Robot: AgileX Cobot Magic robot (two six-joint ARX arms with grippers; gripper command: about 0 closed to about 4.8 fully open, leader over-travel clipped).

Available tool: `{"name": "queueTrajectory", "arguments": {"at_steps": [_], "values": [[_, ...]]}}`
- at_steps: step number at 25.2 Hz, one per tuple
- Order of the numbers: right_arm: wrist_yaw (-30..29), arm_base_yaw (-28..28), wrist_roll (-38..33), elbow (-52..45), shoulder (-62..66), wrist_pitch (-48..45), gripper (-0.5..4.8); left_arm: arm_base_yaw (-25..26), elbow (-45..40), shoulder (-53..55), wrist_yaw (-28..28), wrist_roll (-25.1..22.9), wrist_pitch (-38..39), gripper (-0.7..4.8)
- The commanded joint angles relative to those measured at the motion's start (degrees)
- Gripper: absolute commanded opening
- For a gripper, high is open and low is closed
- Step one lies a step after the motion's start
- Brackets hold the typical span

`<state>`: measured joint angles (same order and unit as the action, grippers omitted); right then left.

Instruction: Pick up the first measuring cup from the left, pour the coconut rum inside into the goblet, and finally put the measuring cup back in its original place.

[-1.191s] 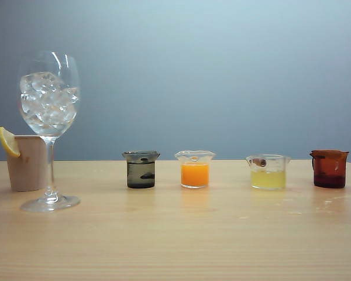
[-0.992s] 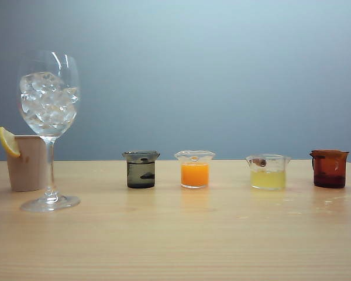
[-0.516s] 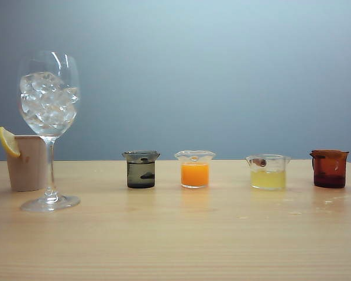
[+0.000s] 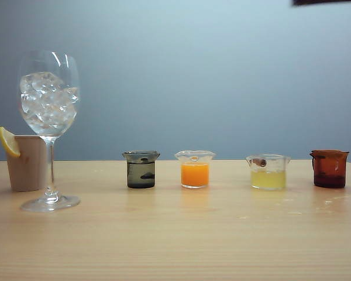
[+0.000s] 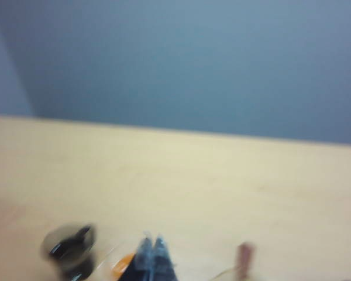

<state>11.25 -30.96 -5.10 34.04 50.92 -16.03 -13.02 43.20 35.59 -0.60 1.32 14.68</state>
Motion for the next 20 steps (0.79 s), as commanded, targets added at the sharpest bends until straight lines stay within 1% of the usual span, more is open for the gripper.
{"name": "queueTrajectory", "arguments": {"at_steps": [1, 2, 3, 4, 5, 6, 9, 10, 12, 14, 17, 20], "values": [[1.95, -6.49, -3.52, 0.31, 6.69, -5.46, -0.09, -1.95, 4.42, 2.64, 0.20, -4.63, 7.21, -0.05], [4.98, -9.66, -3.52, 0.31, 10.14, -8.11, -0.09, -2.23, 5.35, 2.97, 0.26, -4.79, 8.98, -0.05], [6.29, -11.37, -3.52, 0.31, 12.37, -9.90, -0.09, -2.36, 5.53, 2.95, 0.92, -4.79, 9.84, -0.05], [6.86, -13.81, -4.44, 0.31, 16.63, -13.66, -0.09, -2.49, 5.84, 2.86, 2.34, -4.74, 11.96, -0.05], [6.84, -14.58, -4.63, 0.31, 18.56, -15.50, -0.09, -2.60, 5.92, 2.86, 3.10, -4.72, 12.76, -0.05], [7.08, -16.26, -5.07, 0.33, 23.32, -20.04, -0.09, -2.62, 5.92, 2.89, 4.96, -4.63, 13.94, -0.05], [8.28, -18.01, -5.66, 0.57, 33.68, -29.44, -0.09, -2.62, 5.92, 2.89, 6.23, -3.65, 14.08, -0.05], [7.67, -18.05, -7.85, 0.63, 38.53, -34.45, -0.09, -2.62, 5.92, 2.89, 6.36, -3.61, 14.08, -0.04], [8.79, -18.08, -10.49, 3.04, 44.59, -35.23, -0.09, -2.62, 5.81, 2.99, 8.13, -3.69, 13.99, -0.03], [9.97, -18.40, -9.81, 6.84, 49.62, -35.12, -0.09, -2.62, 5.84, 2.93, 8.28, -3.69, 13.99, -0.03], [16.00, -19.82, -9.68, 14.45, 56.19, -32.59, -0.09, -2.58, 5.84, 2.99, 8.17, -3.69, 13.99, -0.03], [19.10, -21.35, -9.62, 18.51, 60.54, -32.30, -0.09, -2.58, 5.84, 2.99, 8.20, -3.69, 13.99, -0.03]]}}
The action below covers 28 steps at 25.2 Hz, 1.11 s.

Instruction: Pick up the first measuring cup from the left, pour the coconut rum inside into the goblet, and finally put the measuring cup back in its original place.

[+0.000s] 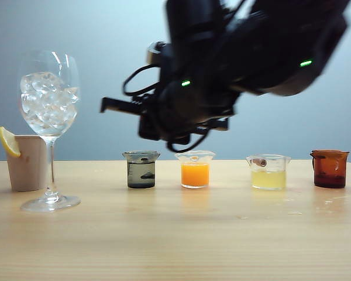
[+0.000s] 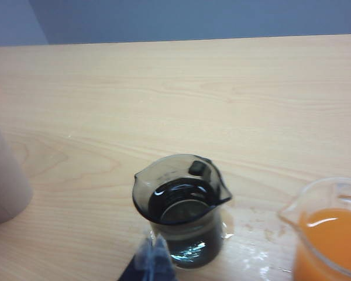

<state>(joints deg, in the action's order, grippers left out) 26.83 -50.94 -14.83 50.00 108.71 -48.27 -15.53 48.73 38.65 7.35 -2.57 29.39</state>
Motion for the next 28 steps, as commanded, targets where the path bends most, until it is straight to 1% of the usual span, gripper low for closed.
{"name": "queueTrajectory", "arguments": {"at_steps": [1, 3, 4, 6, 7, 9, 10, 12, 14, 15, 16, 17, 23, 24, 25, 28], "values": [[5.07, -1.92, 0.11, 3.17, 3.48, -0.13, -0.09, -0.07, 0.31, -0.07, 0.24, 0.20, -0.72, -0.03], [9.05, -3.76, 0.07, 3.50, 4.52, -0.42, -0.09, -0.07, 0.31, -0.07, 0.24, 0.20, -0.72, -0.03], [12.50, -5.01, 0.00, 3.52, 5.01, -0.72, -0.09, -0.07, 0.31, -0.07, 0.24, 0.20, -0.72, -0.03], [15.65, -6.27, -0.15, 3.56, 6.86, -3.52, -0.09, -0.07, 0.31, -0.07, 0.24, 0.20, -0.72, -0.03], [16.66, -6.36, -0.15, 3.72, 7.74, -3.41, -0.07, -0.07, 0.31, -0.07, 0.24, 0.20, -0.72, -0.03], [16.33, -6.27, -0.15, 5.01, 10.14, -3.74, 0.08, -0.07, 0.31, -0.07, 0.24, 0.20, -0.72, -0.03], [16.35, -6.27, -0.17, 5.68, 10.88, -3.85, 0.41, -0.07, 0.31, -0.07, 0.24, 0.20, -0.72, -0.03], [16.35, -6.27, -0.15, 7.32, 12.39, -3.93, 1.37, -0.07, 0.31, -0.07, 0.24, 0.20, -0.72, -0.03], [16.39, -6.19, -0.15, 9.05, 13.79, -3.91, 2.68, -0.07, 0.31, -0.07, 0.24, 0.20, -0.72, -0.03], [16.37, -6.03, -0.15, 9.73, 14.27, -3.93, 3.41, -0.07, 0.31, -0.07, 0.26, 0.20, -0.72, -0.03], [16.33, -5.73, -0.11, 10.54, 14.80, -3.87, 4.28, -0.07, 0.31, -0.07, 0.26, 0.20, -0.72, -0.03], [16.35, -5.62, -0.09, 11.08, 15.34, -3.87, 4.68, -0.07, 0.31, -0.07, 0.26, 0.20, -0.72, -0.03], [15.26, -2.82, -0.07, 14.27, 17.94, -3.04, 4.72, -0.07, 0.09, -0.07, 0.39, 0.20, -0.70, -0.03], [14.29, -2.19, 0.02, 15.02, 18.58, -2.75, 4.72, -0.07, 0.07, -0.07, 0.35, 0.20, -0.70, -0.03], [11.82, -1.22, 0.04, 15.80, 19.21, -2.23, 4.72, -0.07, 0.07, -0.07, 0.39, 0.20, -0.74, -0.03], [10.78, -0.17, 0.11, 17.22, 20.17, -1.55, 4.72, -0.07, 0.07, -0.07, 0.39, 0.20, -0.74, -0.03]]}}
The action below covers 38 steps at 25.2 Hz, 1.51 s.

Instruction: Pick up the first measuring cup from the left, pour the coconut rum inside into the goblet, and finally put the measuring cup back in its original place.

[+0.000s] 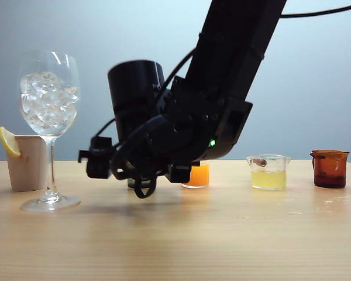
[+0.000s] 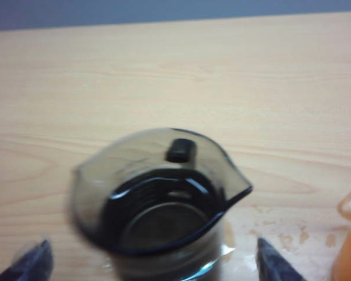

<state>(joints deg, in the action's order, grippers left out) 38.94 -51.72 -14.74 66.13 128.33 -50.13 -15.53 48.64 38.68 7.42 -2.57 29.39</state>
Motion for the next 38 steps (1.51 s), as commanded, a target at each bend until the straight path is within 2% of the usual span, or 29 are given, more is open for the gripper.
{"name": "queueTrajectory", "arguments": {"at_steps": [1, 7, 25, 38], "values": [[-1.64, 0.87, 0.07, 1.57, 0.83, 0.42, 4.73, -0.07, 0.15, -0.09, 0.33, 0.20, -0.72, -0.03], [-2.03, 2.12, 3.02, 3.58, 1.95, 2.05, 4.72, -0.07, 0.15, -0.09, 0.33, 0.20, -0.72, -0.03], [-2.93, 3.50, 2.29, 8.09, 5.99, 1.84, 4.70, -0.07, 0.17, 1.36, 0.33, 0.20, -0.72, -0.03], [-3.30, 3.43, 2.32, 8.39, 5.99, 1.44, 2.08, -0.07, 0.17, 1.33, 0.33, 0.20, -0.72, -0.03]]}}
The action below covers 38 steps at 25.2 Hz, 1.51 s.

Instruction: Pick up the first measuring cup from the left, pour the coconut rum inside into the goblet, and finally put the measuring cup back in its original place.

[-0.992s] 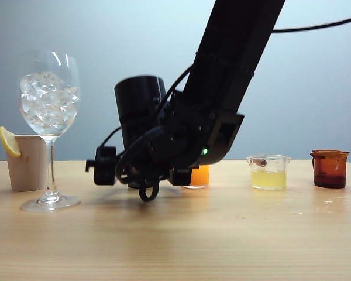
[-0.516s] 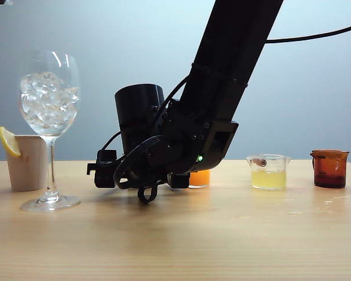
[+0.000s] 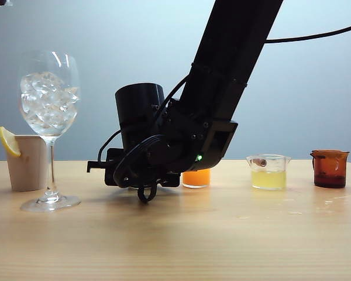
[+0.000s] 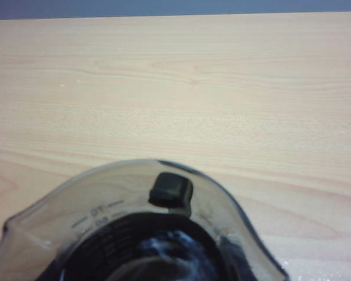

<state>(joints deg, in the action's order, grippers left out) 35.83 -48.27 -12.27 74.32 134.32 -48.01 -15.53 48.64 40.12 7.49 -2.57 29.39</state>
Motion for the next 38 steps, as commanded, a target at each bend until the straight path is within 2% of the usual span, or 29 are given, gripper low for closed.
{"name": "queueTrajectory", "arguments": {"at_steps": [1, 3, 9, 12, 21, 27, 30, 35, 38], "values": [[-0.79, -0.02, -0.15, 0.20, 0.00, -0.68, 1.90, -0.07, 0.17, -0.09, 0.26, 0.20, -0.72, -0.03], [-1.57, -0.04, -0.11, 0.20, -0.02, -0.68, 1.65, -0.07, 0.17, -0.11, 0.26, 0.20, -0.72, -0.03], [-1.75, -1.01, 2.38, 0.15, -1.25, -0.48, 1.65, -0.07, 0.17, -0.11, 0.26, 0.20, -0.72, -0.03], [-3.02, -1.51, 5.90, 0.13, -3.74, 0.28, 1.65, -0.07, 0.17, -0.11, 0.26, 0.20, -0.72, -0.03], [-9.14, -1.86, 8.44, -0.02, -11.96, 9.53, 1.65, -0.07, 0.17, -0.11, 0.26, 0.20, -0.72, -0.03], [-9.73, -1.29, 9.99, -0.09, -16.28, 13.16, 1.65, -0.07, 0.17, -0.11, 0.26, 0.20, -0.72, -0.03], [-14.19, -0.31, 9.31, -0.15, -17.92, 13.27, 1.66, -0.07, 0.17, -0.11, 0.26, 0.20, -0.74, -0.03], [-21.27, 1.03, 9.51, -0.15, -22.80, 19.17, 1.66, -0.07, 0.17, -0.11, 0.26, 0.20, -0.72, -0.03], [-27.87, 1.95, 9.73, -0.15, -25.94, 21.38, 1.66, -0.07, 0.17, -0.11, 0.26, 0.20, -0.72, -0.03]]}}
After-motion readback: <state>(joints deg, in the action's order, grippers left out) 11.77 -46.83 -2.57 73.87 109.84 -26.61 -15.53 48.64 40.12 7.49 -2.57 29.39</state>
